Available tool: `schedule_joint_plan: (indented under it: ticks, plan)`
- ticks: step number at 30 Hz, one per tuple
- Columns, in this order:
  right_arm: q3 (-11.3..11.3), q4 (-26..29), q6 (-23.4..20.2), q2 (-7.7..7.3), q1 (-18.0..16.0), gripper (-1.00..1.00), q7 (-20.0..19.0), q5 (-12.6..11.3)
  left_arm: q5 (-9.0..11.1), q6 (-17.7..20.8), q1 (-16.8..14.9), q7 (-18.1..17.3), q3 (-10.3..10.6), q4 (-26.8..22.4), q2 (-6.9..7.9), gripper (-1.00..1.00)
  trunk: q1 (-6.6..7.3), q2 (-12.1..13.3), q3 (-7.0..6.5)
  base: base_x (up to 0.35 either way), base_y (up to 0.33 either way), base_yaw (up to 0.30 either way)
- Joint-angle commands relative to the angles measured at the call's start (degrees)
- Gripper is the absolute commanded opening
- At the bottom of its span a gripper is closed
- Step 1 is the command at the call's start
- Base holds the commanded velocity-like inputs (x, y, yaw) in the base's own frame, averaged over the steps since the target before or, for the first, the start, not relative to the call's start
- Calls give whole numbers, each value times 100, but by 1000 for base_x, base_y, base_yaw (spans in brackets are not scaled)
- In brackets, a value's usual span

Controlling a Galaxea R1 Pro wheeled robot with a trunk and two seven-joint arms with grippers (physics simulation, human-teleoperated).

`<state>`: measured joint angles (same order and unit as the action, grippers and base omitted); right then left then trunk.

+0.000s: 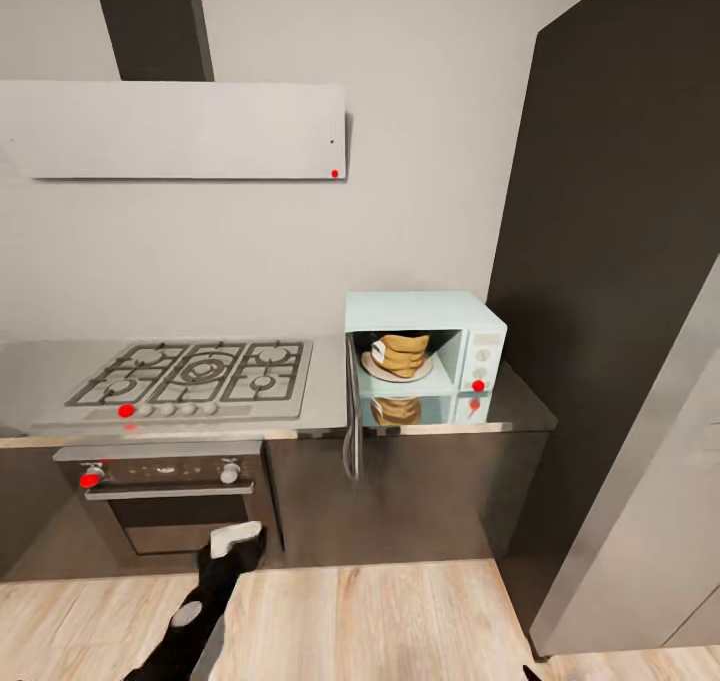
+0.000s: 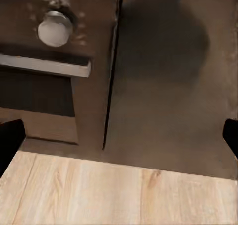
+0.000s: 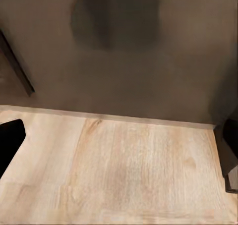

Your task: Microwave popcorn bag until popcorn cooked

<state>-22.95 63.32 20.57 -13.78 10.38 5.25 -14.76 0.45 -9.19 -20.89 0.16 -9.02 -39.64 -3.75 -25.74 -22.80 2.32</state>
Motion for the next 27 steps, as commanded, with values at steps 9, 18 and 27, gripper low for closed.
schedule_joint_plan:
  ticks: [9,18,27]
  plan:
    - [-135,-308,43,-2,-2,100,42,-47,13,1192,-1888,-24,-26,-138,16,100,-4,-12,10,0,0,0]
    - [-253,-434,37,-2,-26,100,37,-42,1,1235,-1997,-28,-5,-90,-2,100,-4,-12,10,0,0,0]
    - [-257,-503,35,14,-45,100,34,-53,-16,1235,-1998,-42,41,-94,-18,100,-4,-12,-1,0,0,-130]
